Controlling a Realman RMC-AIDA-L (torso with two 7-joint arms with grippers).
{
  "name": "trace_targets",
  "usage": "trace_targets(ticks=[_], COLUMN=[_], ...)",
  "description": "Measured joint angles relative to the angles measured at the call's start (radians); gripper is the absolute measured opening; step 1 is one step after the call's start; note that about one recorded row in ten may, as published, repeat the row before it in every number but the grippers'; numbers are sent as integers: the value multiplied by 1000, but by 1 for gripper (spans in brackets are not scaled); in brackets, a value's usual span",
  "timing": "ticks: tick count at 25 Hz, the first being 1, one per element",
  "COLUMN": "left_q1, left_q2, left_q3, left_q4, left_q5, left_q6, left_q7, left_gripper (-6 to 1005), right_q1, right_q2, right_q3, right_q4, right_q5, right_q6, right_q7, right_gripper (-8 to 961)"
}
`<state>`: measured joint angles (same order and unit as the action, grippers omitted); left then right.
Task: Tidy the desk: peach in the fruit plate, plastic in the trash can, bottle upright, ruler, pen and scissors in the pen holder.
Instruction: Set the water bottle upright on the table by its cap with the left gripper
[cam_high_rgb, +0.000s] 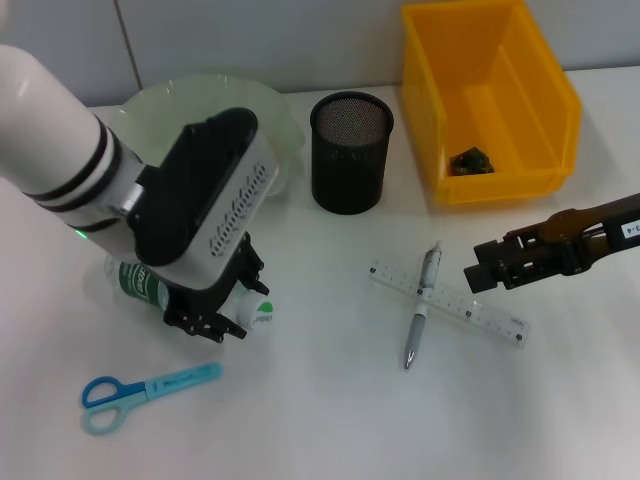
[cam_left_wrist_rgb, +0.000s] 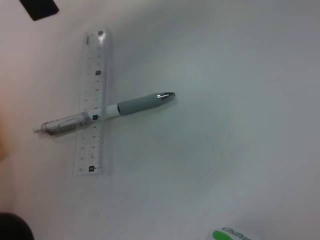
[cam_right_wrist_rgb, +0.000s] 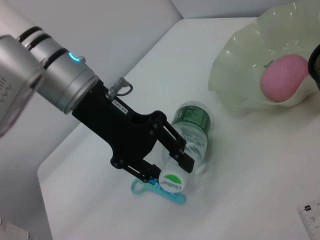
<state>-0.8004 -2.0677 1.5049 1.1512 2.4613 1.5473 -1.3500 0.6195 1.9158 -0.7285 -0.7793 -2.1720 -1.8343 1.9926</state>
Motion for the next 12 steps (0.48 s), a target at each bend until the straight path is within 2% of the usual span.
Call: trace_targets(ticks=[4,12], left_q1=[0,-4], left_q2=[0,-2], left_q3=[-59,-102], left_q4=[7,9], left_q5=[-3,-7], left_q6=[35,74], left_q7=[0,0], left_gripper=[453,453], right_q1=[0,0], right_q2=[-1,-2], right_q3=[0,0], right_q4=[0,-3], right_q5=[0,0], right_q6=[-2,-3], right_q7=[0,-1], right_gripper=[761,762])
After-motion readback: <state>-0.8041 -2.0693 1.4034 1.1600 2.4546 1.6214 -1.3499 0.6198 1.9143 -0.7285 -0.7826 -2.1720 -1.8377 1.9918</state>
